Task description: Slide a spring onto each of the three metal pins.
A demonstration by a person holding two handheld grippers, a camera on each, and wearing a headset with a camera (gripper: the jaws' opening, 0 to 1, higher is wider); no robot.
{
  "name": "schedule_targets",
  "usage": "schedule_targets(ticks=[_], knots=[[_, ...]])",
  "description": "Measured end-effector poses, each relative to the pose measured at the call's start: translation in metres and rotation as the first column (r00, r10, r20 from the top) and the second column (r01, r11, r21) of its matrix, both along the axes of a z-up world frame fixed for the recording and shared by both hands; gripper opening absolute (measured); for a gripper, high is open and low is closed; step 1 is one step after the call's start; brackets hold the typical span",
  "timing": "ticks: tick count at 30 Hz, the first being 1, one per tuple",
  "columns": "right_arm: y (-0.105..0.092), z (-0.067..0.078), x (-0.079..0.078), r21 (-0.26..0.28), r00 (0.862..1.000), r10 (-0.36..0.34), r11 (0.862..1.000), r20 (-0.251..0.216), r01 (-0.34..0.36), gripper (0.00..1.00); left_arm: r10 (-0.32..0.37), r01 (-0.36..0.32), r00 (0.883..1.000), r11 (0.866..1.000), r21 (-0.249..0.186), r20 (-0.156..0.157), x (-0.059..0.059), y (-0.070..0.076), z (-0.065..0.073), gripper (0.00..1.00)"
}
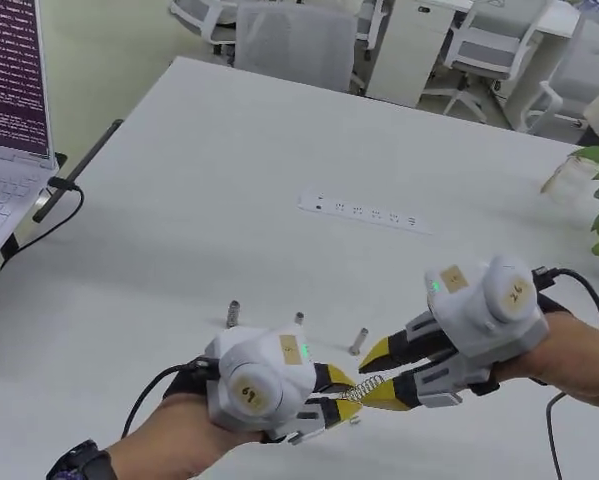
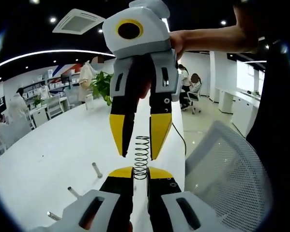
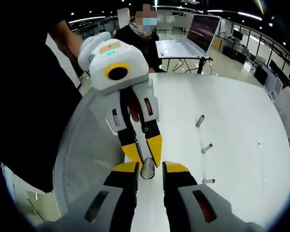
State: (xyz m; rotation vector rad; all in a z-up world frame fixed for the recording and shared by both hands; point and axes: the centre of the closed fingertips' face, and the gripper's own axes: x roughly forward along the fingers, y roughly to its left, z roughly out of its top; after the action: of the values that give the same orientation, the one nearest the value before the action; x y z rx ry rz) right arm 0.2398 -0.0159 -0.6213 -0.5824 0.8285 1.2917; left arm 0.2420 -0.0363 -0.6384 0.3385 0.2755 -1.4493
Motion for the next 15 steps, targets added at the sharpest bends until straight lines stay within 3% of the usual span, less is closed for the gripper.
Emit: schedule_targets(ticks=[10, 15], knots=[[-0.002, 0.001, -0.006, -0.073, 0.995, 0.103, 0.992, -0.003, -0.103, 0.15, -0.001, 0.001, 1.0, 0.999, -0.034, -0.01, 0.001, -0.006, 0.009, 0.02], [-0.001, 0.002, -0.005, -0.083, 0.992, 0.124, 0.989, 0.003, -0.123, 0.13, 0.002, -0.002, 1.0, 0.999, -0.046, -0.013, 0.002, -0.006, 0.013, 0.02]])
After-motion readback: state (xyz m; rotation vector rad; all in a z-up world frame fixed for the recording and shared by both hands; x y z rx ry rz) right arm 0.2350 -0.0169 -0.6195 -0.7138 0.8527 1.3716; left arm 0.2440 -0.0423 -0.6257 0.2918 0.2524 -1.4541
